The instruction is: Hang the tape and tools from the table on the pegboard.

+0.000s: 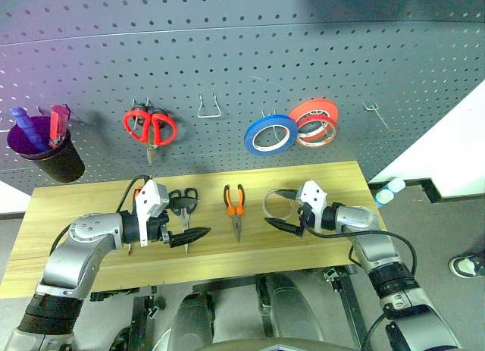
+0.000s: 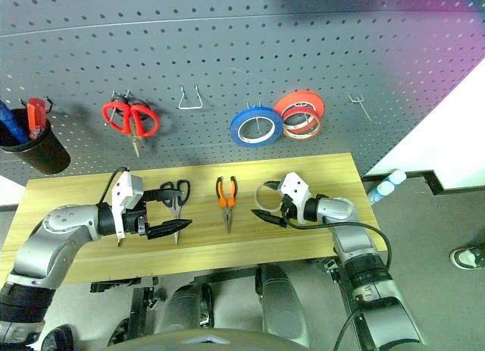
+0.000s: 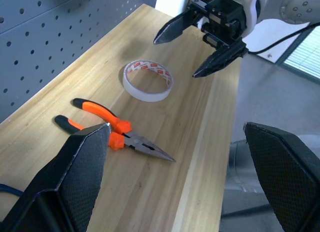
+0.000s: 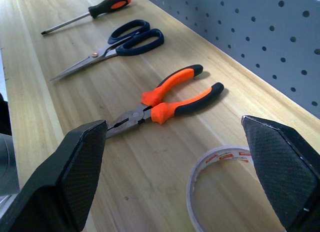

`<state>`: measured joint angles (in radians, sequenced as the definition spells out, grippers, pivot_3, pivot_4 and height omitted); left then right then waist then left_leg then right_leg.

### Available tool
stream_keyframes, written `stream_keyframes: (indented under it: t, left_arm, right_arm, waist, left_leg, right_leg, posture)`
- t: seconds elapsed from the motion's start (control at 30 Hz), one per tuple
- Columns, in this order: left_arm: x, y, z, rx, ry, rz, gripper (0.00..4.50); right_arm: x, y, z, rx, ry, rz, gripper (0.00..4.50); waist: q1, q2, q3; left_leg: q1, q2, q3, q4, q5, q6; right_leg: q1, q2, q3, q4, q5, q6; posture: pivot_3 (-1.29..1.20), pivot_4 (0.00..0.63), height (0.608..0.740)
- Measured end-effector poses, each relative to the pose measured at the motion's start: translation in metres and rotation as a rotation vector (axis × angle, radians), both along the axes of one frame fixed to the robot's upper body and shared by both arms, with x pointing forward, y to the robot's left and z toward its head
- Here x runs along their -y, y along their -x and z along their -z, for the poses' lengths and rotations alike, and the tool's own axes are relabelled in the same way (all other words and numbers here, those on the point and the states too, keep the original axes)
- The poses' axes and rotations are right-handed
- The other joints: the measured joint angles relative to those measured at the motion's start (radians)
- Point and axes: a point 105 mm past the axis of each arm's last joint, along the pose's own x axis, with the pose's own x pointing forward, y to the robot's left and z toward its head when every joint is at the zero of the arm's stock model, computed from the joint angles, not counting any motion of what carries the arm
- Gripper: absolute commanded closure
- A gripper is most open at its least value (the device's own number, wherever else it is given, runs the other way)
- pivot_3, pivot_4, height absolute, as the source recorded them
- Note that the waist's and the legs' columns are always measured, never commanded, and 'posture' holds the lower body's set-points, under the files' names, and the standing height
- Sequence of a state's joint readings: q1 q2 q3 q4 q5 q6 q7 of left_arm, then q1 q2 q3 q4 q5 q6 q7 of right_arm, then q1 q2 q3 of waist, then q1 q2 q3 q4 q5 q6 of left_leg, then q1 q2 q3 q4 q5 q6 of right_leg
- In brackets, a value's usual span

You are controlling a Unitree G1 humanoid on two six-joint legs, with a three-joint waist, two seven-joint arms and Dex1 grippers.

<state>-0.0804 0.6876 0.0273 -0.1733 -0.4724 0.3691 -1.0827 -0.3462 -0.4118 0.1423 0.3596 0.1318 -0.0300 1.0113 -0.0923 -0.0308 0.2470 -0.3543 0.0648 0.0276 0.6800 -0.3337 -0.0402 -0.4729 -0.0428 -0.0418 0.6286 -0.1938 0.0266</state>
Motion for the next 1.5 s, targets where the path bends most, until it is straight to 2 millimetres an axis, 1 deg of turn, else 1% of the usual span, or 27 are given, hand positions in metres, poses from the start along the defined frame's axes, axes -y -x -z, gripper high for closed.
stream_keyframes:
  t: [0.1,0.2,0.27,0.4,0.5,0.57,0.7,0.87,1.17,1.27,1.3,1.4,1.5]
  left_arm:
    - [0.002,0.002,-0.002,0.009,-0.003,0.007,0.01]
    - [0.002,0.002,-0.003,0.017,-0.004,0.001,0.01]
    - [0.002,0.001,-0.003,0.019,-0.005,-0.005,0.01]
    - [0.001,-0.001,-0.004,0.027,-0.004,-0.029,0.01]
    - [-0.001,0.0,-0.004,0.029,-0.004,-0.036,0.01]
    - [-0.002,0.001,-0.004,0.028,-0.002,-0.041,0.01]
    - [-0.003,0.002,-0.004,0.023,0.001,-0.05,0.01]
    - [-0.004,0.001,-0.005,0.029,0.003,-0.06,0.01]
    - [-0.004,0.003,-0.004,0.026,0.002,-0.065,0.01]
    - [-0.005,0.003,-0.004,0.027,0.002,-0.066,0.0]
    - [-0.005,0.002,-0.004,0.027,0.002,-0.066,0.0]
    - [-0.005,0.002,-0.004,0.028,0.002,-0.07,0.0]
    - [-0.005,0.001,-0.005,0.031,0.001,-0.074,0.0]
  right_arm:
    - [-0.001,-0.001,0.0,-0.001,0.005,-0.006,0.0]
    - [-0.001,0.0,0.006,-0.012,0.03,-0.006,0.0]
    - [0.0,-0.001,0.009,-0.017,0.04,0.0,0.0]
    - [0.001,-0.003,0.008,-0.005,0.055,0.011,0.0]
    - [0.003,-0.006,0.011,0.01,0.086,0.025,0.0]
    - [0.007,-0.008,0.014,0.013,0.108,0.041,0.0]
    - [0.011,-0.013,0.012,0.041,0.156,0.044,0.0]
    - [0.016,-0.011,0.021,0.041,0.239,0.029,0.0]
    - [0.016,-0.009,0.027,0.012,0.284,0.012,0.0]
    - [0.015,-0.01,0.026,0.019,0.3,0.004,0.58]
    - [0.015,-0.012,0.026,0.021,0.303,0.006,0.85]
    - [0.017,-0.017,0.025,0.031,0.328,0.023,1.84]
    - [0.018,-0.017,0.026,0.029,0.331,0.024,2.87]
  waist:
    - [0.001,0.0,0.006]
    - [0.007,0.001,0.017]
    - [0.016,0.002,0.025]
    - [0.027,0.004,0.053]
    - [0.03,0.004,0.067]
    - [0.03,0.004,0.075]
    - [0.031,0.004,0.09]
    - [0.034,0.005,0.099]
    - [0.035,0.006,0.108]
    - [0.035,0.006,0.108]
    - [0.035,0.006,0.108]
    - [0.036,0.006,0.108]
    - [0.039,0.006,0.109]
  left_leg:
    - [0.0,0.0,0.0,0.0,0.0,0.0]
    - [-0.001,0.0,0.0,0.0,0.0,0.0]
    - [-0.001,0.0,0.0,0.0,0.0,0.0]
    - [-0.002,0.0,0.0,0.0,0.0,0.0]
    - [-0.003,0.0,0.001,0.0,0.0,0.0]
    - [-0.003,0.0,0.001,0.0,0.0,0.0]
    - [-0.003,0.0,0.001,0.0,0.0,0.0]
    - [-0.003,0.0,0.001,0.0,0.0,0.0]
    - [-0.004,0.0,0.001,0.0,0.0,0.0]
    - [-0.004,0.0,0.002,0.0,0.0,0.0]
    - [-0.004,0.0,0.002,0.0,0.0,0.0]
    - [-0.004,0.0,0.002,0.0,0.0,0.0]
    - [-0.004,0.0,0.002,0.0,0.0,0.0]
  right_leg:
    - [0.0,0.0,0.0,0.0,0.0,0.001]
    - [-0.001,0.0,0.0,0.0,0.0,-0.001]
    - [-0.002,0.0,0.0,0.001,0.0,-0.001]
    - [-0.003,0.0,0.0,0.001,0.0,-0.001]
    - [-0.004,-0.001,0.0,0.001,0.002,-0.002]
    - [-0.004,-0.001,0.0,0.001,0.003,0.0]
    - [-0.004,-0.001,0.0,0.001,0.003,0.001]
    - [-0.005,-0.001,0.0,0.001,0.003,0.002]
    - [-0.005,-0.001,0.0,0.001,0.003,0.002]
    - [-0.005,-0.001,0.0,0.001,0.003,0.002]
    - [-0.005,-0.001,0.0,0.001,0.003,0.002]
    - [-0.005,-0.001,0.0,0.001,0.003,0.002]
    - [-0.006,-0.001,0.0,0.001,0.003,0.002]
  posture:
    - [-0.06,0.255,0.733]
    - [-0.06,0.28,0.733]
    - [-0.05,0.309,0.733]
    - [-0.05,0.333,0.733]
    - [-0.05,0.34,0.733]
    - [-0.04,0.343,0.733]
    - [-0.04,0.351,0.733]
    - [-0.04,0.358,0.733]
    - [-0.03,0.355,0.733]
    - [-0.03,0.354,0.733]
    - [-0.03,0.353,0.733]
    - [-0.03,0.352,0.733]
    - [-0.03,0.351,0.733]
